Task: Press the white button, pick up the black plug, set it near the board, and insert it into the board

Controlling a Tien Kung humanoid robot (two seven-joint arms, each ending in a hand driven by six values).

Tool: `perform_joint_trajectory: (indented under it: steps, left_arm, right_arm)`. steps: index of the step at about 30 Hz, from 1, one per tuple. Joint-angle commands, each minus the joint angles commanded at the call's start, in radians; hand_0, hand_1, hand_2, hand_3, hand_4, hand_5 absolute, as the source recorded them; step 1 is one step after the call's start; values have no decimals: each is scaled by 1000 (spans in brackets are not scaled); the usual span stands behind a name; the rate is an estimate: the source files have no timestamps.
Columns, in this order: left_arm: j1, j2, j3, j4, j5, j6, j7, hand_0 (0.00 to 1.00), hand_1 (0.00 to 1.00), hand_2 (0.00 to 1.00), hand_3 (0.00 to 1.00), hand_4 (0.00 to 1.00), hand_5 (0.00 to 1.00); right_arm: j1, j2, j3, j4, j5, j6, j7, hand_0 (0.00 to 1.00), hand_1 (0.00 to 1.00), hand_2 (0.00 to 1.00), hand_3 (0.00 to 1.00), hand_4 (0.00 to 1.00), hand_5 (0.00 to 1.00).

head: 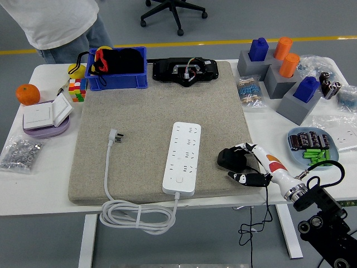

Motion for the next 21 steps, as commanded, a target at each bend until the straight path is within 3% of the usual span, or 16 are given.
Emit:
perform_joint_trajectory:
  steps: [3, 4, 14, 15, 16, 21]
  left_arm:
    - [3, -2, -4, 0, 3, 0, 0, 708, 697, 671, 715, 718, 305]
    - [3, -3, -3, 0, 3, 0, 0, 709, 696, 670, 715, 718, 306]
    - [-2, -6, 0, 0, -4, 0, -3, 708, 695, 671, 715, 718, 307]
    - [-3, -6, 0, 0, -4, 0, -3, 708, 695, 671, 715, 718, 307]
    - [-3, -6, -1, 0, -4, 0, -4, 709, 695, 670, 715, 718, 306]
    - [1, -6, -13, 0, 8, 0, -2, 709, 695, 670, 715, 718, 306]
  right_arm:
    - [-5, -2, 1, 28, 0, 7, -4, 963, 941, 909, 946, 998, 297]
    - [-6, -3, 3, 40, -1, 8, -6, 998, 998, 995, 998, 998, 510]
    - [-26, -13, 20, 143, -36, -9, 1, 998, 998, 988, 998, 998, 505]
    - [-38, -17, 23, 167, -32, -22, 18, 998, 998, 988, 998, 998, 505]
    - [-48, -20, 25, 189, -23, -37, 38, 975, 926, 885, 923, 998, 405]
    - [-107, -45, 21, 307, 57, -63, 125, 975, 926, 885, 923, 998, 405]
